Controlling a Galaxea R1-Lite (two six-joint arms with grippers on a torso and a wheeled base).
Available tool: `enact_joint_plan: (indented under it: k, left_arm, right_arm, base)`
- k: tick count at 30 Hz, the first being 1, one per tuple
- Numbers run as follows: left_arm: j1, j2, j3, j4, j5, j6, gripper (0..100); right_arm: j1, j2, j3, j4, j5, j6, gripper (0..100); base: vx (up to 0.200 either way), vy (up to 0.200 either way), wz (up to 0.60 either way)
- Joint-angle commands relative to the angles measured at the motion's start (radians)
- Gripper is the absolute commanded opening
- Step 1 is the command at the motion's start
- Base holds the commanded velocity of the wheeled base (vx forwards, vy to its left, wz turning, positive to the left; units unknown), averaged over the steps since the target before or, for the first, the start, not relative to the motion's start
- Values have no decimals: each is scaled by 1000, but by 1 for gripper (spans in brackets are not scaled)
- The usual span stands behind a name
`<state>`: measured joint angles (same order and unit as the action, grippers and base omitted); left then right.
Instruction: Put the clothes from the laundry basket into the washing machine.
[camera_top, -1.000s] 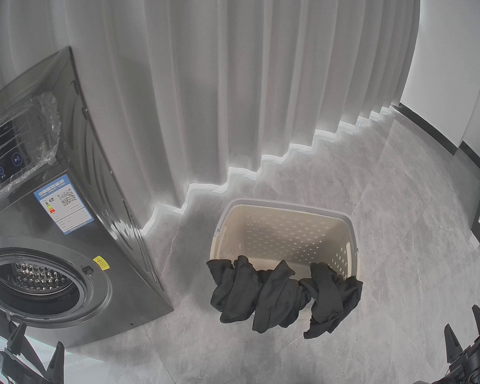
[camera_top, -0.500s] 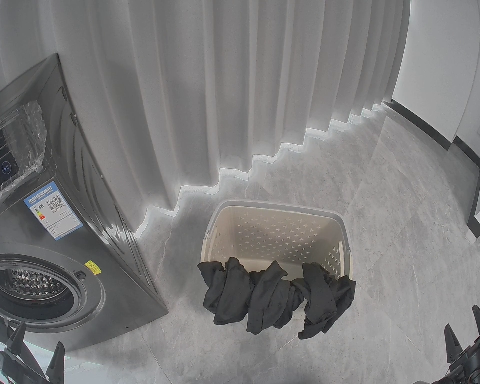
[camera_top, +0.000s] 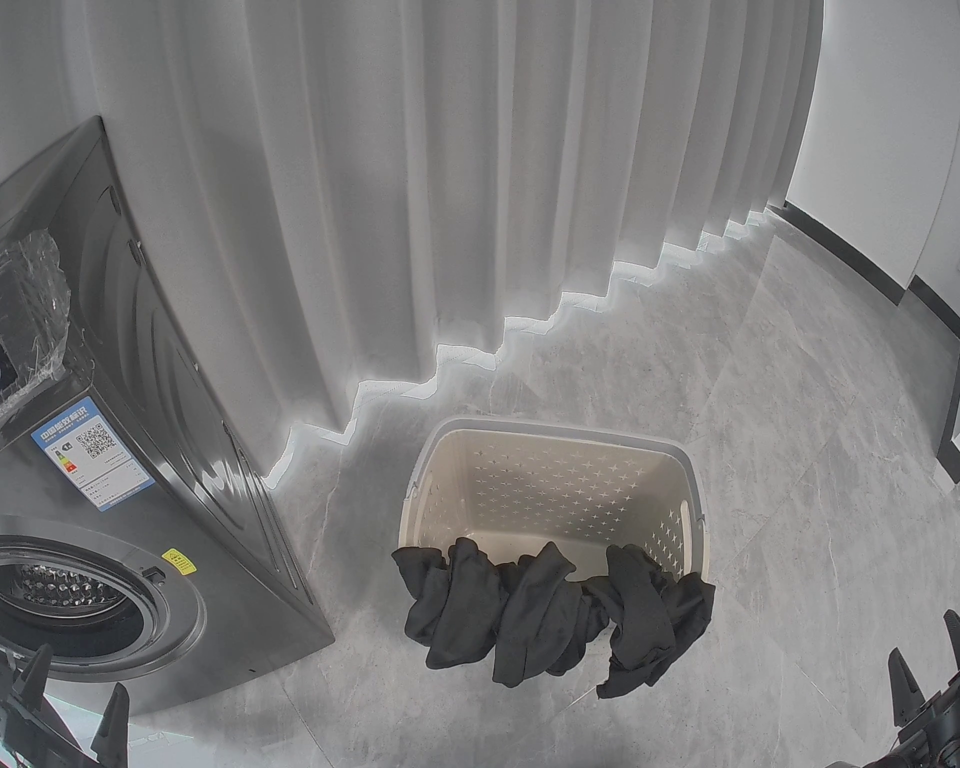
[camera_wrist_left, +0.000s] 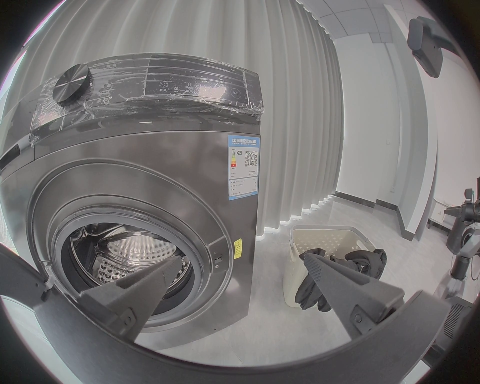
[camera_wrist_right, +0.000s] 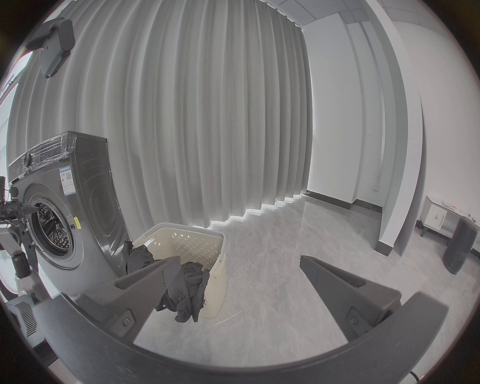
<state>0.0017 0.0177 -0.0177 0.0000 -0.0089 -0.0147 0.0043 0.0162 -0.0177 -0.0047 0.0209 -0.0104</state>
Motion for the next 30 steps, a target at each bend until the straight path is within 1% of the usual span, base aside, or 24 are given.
enact_joint_plan:
  k: [1,6,16,27,30]
  left_arm:
    - [0,-15,16,0,0,-1,100]
    - [0,-15,16,0,1,1,100]
    - [0,-15,16,0,1,2,100]
    - [0,-15,16,0,1,1,100]
    - [0,-15,16,0,1,1,100]
  right_arm:
    - [0,-16,18,0,1,0,100]
    - [0,-16,18,0,1,0,100]
    - [0,-16,18,-1,1,0,100]
    - [0,-16,18,-1,1,0,100]
    - [0,-16,18,0,1,0,100]
  base:
    - [-200,0,0]
    - [-200,0,0]
    - [0,0,0]
    - [200,0,0]
    - [0,0,0]
